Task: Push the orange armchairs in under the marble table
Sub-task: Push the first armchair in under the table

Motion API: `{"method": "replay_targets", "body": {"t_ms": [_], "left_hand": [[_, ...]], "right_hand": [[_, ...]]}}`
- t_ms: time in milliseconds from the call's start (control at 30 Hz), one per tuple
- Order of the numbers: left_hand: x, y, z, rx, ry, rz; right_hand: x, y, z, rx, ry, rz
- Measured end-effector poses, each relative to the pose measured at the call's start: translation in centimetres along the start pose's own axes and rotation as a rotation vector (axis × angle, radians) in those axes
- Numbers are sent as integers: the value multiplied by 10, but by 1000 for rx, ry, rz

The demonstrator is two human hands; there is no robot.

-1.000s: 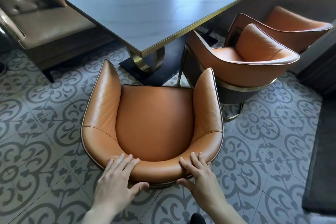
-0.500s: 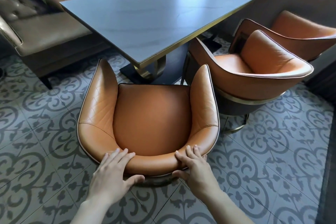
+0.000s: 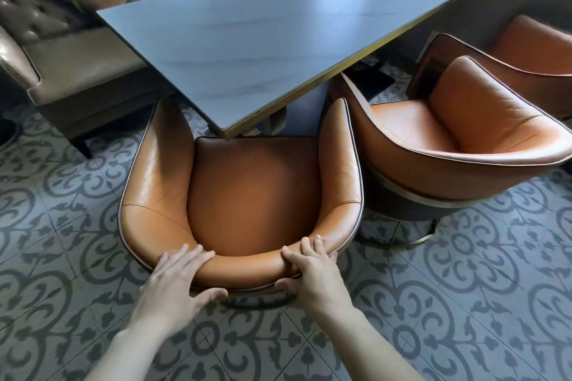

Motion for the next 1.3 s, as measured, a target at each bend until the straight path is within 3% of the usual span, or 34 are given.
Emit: {"method": "replay_targets", "body": {"t_ms": [533,800,1000,1300], "left_hand": [[39,-38,37,6,-4,-8],[46,-46,58,127,-79,-248],[72,-49,163,5,-51,-251],[105,-59,381,-225,-78,-114]], "right_hand": [[40,-44,5,30,67,-16],[62,-19,-5,1,188,-141],[122,20,41,-112,106,-136],[259,106,197,-257,35,48]]}}
Point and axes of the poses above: each hand's wrist, its own y-axis away from the middle knuckle, its own x-axis out of the back of the hand, z = x × y, the point moved 9 cm from there along -y, towards the middle knuckle, and after that the axes turned 10 degrees about -z, right-handed, at the moved point
